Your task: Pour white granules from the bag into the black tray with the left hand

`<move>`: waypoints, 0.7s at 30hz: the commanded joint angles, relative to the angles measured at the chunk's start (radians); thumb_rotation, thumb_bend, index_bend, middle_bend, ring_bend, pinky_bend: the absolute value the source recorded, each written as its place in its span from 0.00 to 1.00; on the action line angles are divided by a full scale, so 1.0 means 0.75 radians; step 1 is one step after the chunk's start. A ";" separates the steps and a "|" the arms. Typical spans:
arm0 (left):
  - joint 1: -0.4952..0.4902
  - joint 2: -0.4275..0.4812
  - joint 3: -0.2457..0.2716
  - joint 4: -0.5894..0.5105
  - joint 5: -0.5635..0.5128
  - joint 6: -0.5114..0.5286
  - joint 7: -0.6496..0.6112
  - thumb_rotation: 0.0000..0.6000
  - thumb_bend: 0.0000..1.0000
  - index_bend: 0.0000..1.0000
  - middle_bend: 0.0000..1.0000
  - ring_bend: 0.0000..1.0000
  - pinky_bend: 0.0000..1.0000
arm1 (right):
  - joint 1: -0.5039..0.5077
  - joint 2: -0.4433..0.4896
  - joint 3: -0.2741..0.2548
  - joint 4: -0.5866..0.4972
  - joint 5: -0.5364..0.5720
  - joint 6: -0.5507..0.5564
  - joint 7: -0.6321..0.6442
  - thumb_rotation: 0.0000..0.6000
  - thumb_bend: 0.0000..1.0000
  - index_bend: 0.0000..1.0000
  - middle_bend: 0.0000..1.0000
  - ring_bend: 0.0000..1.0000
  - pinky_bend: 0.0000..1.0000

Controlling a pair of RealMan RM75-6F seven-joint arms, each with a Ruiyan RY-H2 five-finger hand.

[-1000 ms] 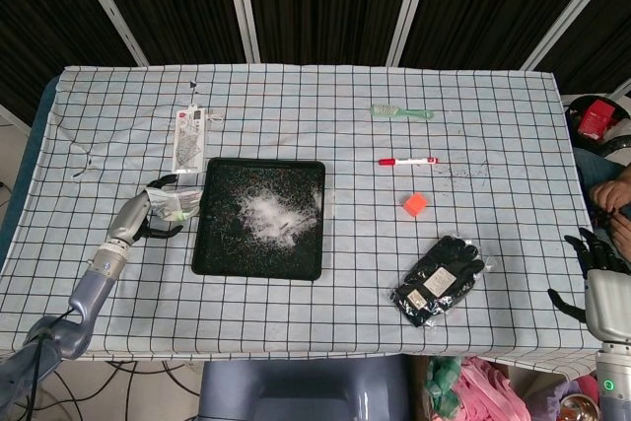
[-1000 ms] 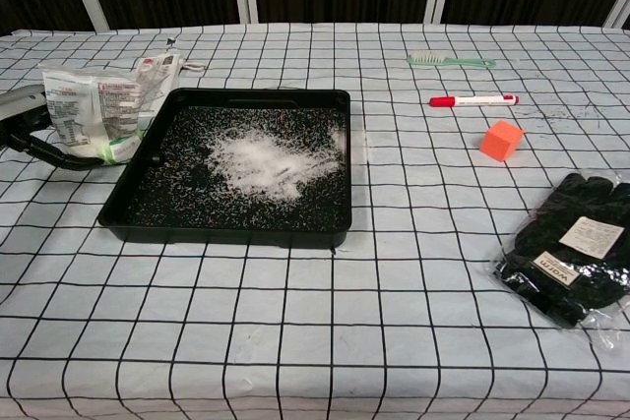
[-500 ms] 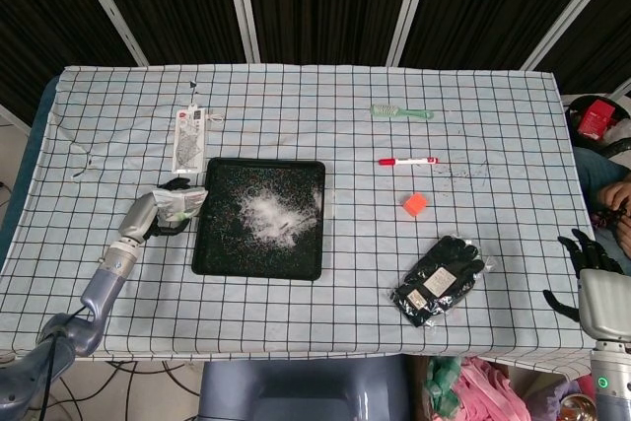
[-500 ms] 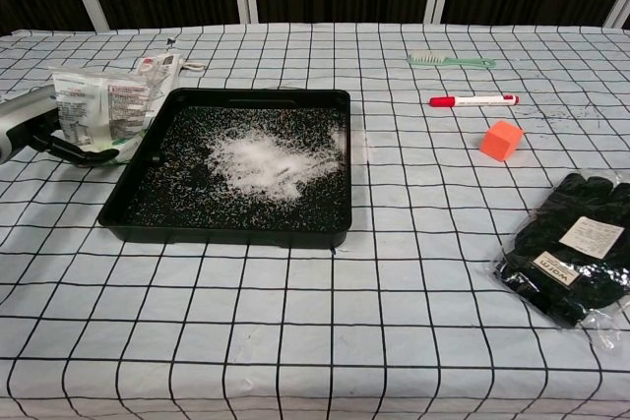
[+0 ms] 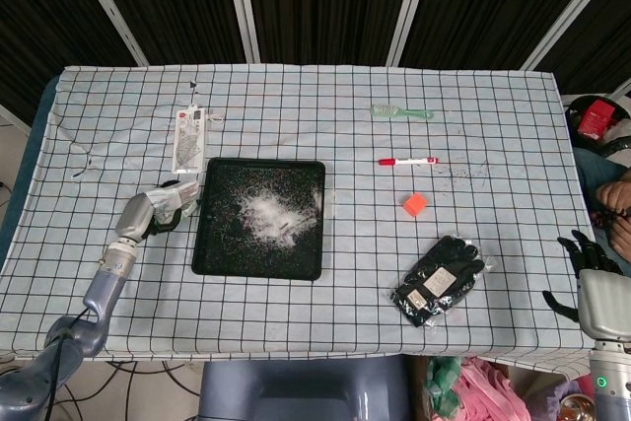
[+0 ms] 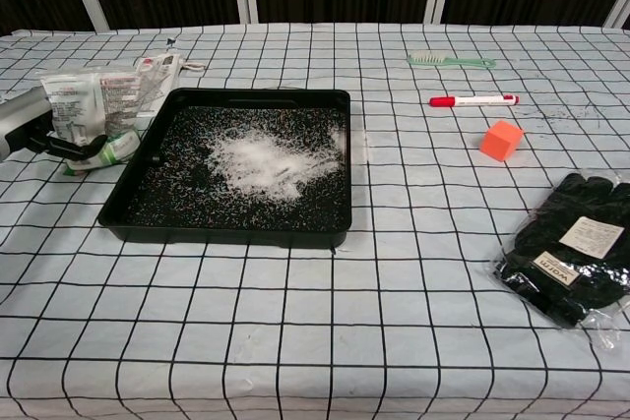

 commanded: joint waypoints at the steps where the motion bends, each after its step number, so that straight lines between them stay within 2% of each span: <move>1: -0.004 -0.005 -0.006 0.006 -0.005 0.002 0.002 1.00 0.55 0.29 0.35 0.31 0.47 | -0.001 0.002 0.001 -0.004 -0.002 0.001 0.000 1.00 0.12 0.18 0.10 0.14 0.31; 6: -0.006 -0.011 -0.012 0.017 -0.005 0.037 0.031 1.00 0.64 0.32 0.39 0.34 0.52 | -0.004 0.008 0.003 -0.008 -0.002 0.002 0.005 1.00 0.11 0.18 0.10 0.14 0.31; 13: 0.005 0.045 -0.010 -0.027 0.017 0.157 0.116 1.00 0.68 0.35 0.41 0.35 0.54 | -0.011 0.015 0.009 -0.014 -0.002 0.013 0.010 1.00 0.12 0.18 0.10 0.14 0.31; 17: 0.008 0.147 -0.015 -0.146 0.035 0.243 0.197 1.00 0.71 0.35 0.41 0.35 0.54 | -0.016 0.021 0.014 -0.018 0.001 0.020 0.015 1.00 0.12 0.18 0.10 0.14 0.31; 21: -0.006 0.319 -0.019 -0.401 0.068 0.312 0.320 1.00 0.71 0.35 0.42 0.35 0.54 | -0.020 0.026 0.020 -0.020 0.002 0.027 0.022 1.00 0.12 0.18 0.10 0.14 0.31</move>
